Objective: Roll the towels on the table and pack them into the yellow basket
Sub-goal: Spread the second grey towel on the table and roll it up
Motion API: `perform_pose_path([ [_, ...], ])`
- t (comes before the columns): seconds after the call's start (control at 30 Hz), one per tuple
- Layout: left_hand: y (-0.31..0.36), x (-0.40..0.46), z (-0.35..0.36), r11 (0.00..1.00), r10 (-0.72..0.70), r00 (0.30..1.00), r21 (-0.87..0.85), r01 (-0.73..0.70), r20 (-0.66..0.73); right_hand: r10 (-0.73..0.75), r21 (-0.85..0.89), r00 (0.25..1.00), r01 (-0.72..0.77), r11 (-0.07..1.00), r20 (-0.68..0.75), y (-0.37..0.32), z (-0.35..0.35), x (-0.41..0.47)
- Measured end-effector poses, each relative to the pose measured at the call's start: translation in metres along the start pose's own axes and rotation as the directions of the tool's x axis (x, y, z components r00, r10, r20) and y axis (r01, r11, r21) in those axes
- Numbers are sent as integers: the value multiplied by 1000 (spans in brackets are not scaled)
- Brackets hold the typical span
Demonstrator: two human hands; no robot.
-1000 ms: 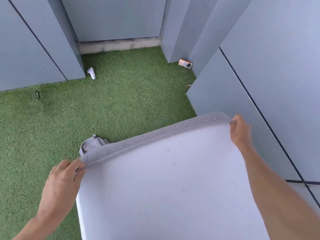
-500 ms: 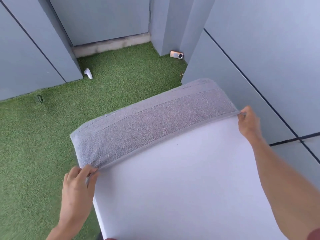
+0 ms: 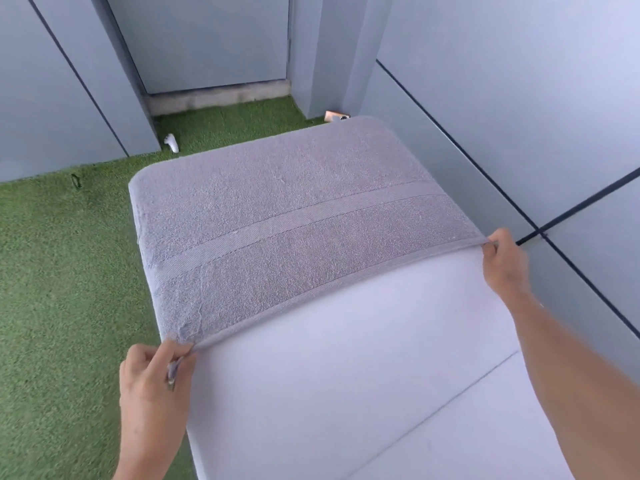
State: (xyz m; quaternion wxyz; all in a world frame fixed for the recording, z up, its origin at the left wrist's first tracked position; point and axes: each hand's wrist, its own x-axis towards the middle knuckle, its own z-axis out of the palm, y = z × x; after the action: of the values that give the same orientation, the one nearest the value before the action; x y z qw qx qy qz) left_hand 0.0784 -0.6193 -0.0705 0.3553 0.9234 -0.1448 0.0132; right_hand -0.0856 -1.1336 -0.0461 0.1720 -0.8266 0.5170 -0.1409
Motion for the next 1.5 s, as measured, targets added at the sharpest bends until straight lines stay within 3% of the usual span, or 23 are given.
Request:
perform_pose_path([
  [0.4, 27, -201, 0, 997, -63, 981, -63, 52, -185, -84, 77, 996, 85, 993, -13, 127, -56, -93],
  [0.67, 48, -344, -4, 980, -192, 965, -86, 179, -177, -118, 56, 993, 117, 992, 12, 226, -114, -183],
  [1.1, 70, -560, -17, 977, -202, 962, -101, 186, -184, -71, 129, 997, 71, 989, -6, 373, -185, -311],
  [1.5, 110, -729, -34, 939, -343, 926, -66, 337, -155, -93, 108, 988, 80, 991, 122, 481, -253, -395],
])
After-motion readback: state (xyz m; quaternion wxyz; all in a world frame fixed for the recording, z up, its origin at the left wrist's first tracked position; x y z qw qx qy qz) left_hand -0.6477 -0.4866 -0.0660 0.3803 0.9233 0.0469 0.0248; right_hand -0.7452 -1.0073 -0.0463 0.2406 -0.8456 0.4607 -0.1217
